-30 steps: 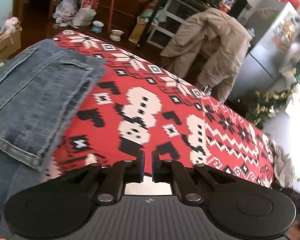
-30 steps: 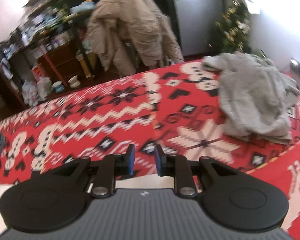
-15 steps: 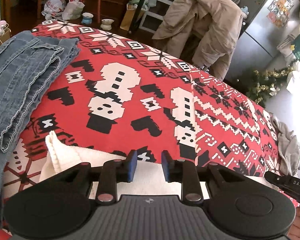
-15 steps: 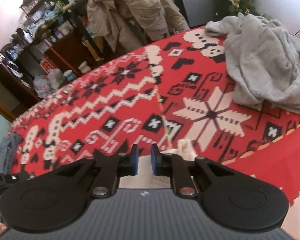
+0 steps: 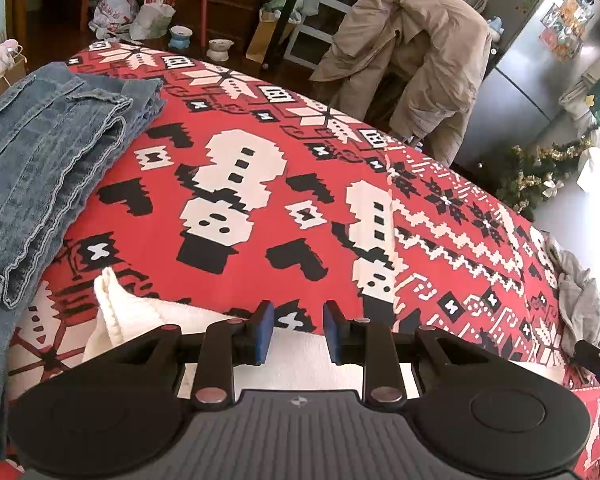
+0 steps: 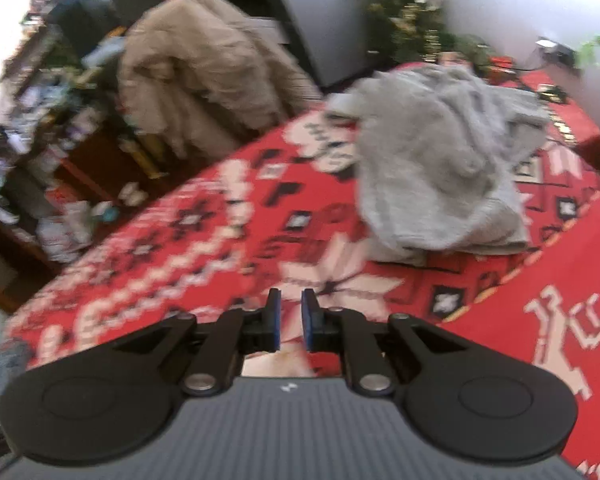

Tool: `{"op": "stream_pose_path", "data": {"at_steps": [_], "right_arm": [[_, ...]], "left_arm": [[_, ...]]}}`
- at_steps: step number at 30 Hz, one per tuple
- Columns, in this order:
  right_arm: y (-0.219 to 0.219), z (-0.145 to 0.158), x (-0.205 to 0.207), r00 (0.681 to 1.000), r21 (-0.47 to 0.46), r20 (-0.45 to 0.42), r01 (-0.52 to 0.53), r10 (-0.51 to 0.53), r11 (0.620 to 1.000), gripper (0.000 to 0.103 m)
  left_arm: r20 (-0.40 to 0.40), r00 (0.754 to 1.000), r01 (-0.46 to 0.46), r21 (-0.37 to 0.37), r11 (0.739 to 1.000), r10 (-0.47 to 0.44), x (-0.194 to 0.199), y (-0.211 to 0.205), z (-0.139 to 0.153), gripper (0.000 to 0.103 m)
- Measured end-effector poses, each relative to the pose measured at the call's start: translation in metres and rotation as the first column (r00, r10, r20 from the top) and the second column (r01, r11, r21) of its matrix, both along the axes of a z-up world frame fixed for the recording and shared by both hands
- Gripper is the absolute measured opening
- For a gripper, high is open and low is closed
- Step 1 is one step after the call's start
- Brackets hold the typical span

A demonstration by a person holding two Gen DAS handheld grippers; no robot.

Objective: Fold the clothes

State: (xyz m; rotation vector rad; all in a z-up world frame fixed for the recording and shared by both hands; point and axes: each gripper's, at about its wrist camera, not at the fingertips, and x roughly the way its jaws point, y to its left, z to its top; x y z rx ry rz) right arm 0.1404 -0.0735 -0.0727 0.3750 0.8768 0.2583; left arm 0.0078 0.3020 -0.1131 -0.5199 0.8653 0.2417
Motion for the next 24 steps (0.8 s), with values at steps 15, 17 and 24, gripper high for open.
{"op": "stream_pose_path", "data": {"at_steps": [15, 17, 24], "right_arm": [[0.093, -0.002, -0.066, 0.960, -0.198, 0.071, -0.251, 0.270, 0.947, 0.016], [0.100, 0.000, -0.078, 0.954, -0.231, 0.095, -0.258, 0.286, 0.938, 0.017], [0.099, -0.004, -0.112, 0.947, -0.241, 0.084, -0.283, 0.310, 0.928, 0.018]], "left_arm": [[-0.059, 0.998, -0.012, 0.030, 0.999, 0.014, -0.017, -0.048, 0.008, 0.067], [-0.064, 0.998, 0.002, 0.071, 0.998, 0.002, -0.021, -0.056, 0.008, 0.066], [-0.021, 0.999, 0.052, 0.115, 0.992, -0.050, -0.057, -0.071, 0.009, 0.073]]}}
